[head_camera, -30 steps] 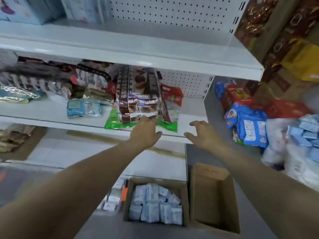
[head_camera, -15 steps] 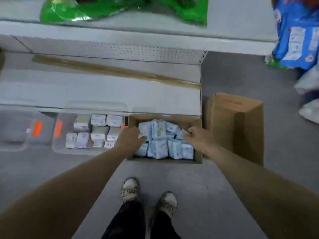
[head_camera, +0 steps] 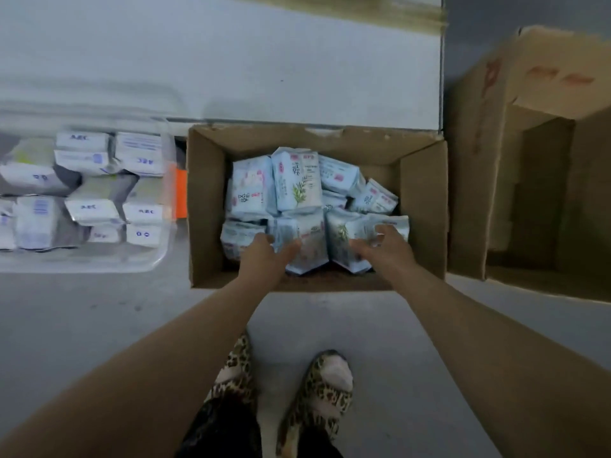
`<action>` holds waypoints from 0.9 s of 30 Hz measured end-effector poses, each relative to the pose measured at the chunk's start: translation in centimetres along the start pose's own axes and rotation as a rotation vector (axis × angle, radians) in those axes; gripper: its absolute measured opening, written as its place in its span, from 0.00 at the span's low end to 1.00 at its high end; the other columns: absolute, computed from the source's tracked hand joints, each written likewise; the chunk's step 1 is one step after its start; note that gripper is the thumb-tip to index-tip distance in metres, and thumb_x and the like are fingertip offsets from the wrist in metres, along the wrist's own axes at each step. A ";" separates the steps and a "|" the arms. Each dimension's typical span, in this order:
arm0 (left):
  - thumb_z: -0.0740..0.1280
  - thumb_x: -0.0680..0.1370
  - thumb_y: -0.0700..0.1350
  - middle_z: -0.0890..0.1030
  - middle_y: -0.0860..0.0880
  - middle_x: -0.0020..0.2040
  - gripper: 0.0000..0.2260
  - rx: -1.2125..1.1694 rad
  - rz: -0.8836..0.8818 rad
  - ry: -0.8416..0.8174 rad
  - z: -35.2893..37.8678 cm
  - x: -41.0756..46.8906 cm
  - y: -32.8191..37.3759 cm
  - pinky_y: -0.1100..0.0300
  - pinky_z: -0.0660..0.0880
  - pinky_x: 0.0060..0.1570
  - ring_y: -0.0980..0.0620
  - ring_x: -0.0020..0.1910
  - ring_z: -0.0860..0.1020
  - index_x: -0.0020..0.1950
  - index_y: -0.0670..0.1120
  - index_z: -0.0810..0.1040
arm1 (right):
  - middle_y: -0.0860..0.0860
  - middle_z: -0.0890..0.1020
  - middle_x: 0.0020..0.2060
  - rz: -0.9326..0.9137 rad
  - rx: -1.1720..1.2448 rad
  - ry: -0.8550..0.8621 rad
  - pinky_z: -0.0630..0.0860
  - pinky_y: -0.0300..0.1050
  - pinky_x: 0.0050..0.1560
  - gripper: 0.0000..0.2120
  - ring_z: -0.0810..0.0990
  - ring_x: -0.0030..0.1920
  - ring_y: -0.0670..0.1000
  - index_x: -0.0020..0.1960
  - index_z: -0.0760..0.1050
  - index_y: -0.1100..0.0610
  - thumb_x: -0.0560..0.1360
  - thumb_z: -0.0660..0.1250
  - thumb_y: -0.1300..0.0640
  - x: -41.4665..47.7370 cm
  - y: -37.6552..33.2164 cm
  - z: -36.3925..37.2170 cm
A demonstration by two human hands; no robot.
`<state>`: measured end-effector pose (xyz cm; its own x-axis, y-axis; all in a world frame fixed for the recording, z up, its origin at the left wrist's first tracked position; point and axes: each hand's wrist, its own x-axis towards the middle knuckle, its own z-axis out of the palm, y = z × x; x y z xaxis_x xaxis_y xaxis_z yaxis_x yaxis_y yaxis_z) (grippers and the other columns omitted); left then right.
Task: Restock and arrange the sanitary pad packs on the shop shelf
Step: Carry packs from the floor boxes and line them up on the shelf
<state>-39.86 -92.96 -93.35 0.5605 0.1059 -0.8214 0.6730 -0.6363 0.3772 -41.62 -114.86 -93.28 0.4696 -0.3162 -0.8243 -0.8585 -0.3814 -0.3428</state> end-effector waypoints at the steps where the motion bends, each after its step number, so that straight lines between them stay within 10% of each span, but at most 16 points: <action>1: 0.69 0.77 0.61 0.76 0.43 0.64 0.33 -0.026 0.002 0.004 0.9 0.8 -0.1 0.53 0.72 0.54 0.43 0.62 0.75 0.71 0.40 0.68 | 0.53 0.74 0.70 -0.006 0.018 0.000 0.72 0.47 0.65 0.37 0.74 0.68 0.54 0.75 0.66 0.57 0.73 0.77 0.48 1.1 0.6 0.7; 17: 0.82 0.53 0.60 0.83 0.45 0.55 0.42 -0.367 -0.162 0.026 2.1 4.8 -1.3 0.46 0.79 0.58 0.44 0.55 0.82 0.61 0.42 0.79 | 0.53 0.82 0.60 0.088 0.248 0.148 0.80 0.55 0.60 0.37 0.81 0.59 0.55 0.66 0.76 0.56 0.62 0.81 0.40 3.1 1.8 2.7; 24: 0.79 0.70 0.45 0.86 0.45 0.53 0.23 -0.776 -0.212 -0.233 -4.2 -2.6 0.7 0.56 0.82 0.39 0.47 0.48 0.86 0.62 0.43 0.79 | 0.50 0.85 0.51 0.150 0.721 -0.015 0.83 0.49 0.46 0.14 0.84 0.50 0.51 0.56 0.79 0.54 0.73 0.77 0.55 -3.8 -1.4 -2.0; 27: 0.77 0.67 0.46 0.86 0.45 0.54 0.26 -0.907 -0.151 -0.250 -7.3 -7.0 2.7 0.52 0.82 0.48 0.45 0.54 0.84 0.64 0.43 0.79 | 0.53 0.86 0.54 0.110 0.846 -0.099 0.83 0.53 0.51 0.17 0.85 0.54 0.53 0.60 0.79 0.53 0.73 0.77 0.54 -7.9 -3.6 -4.2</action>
<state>-38.45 -89.80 -83.49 0.3881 -0.0945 -0.9167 0.9067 0.2171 0.3615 -41.41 -114.63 -83.62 0.3879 -0.2214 -0.8947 -0.7814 0.4359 -0.4466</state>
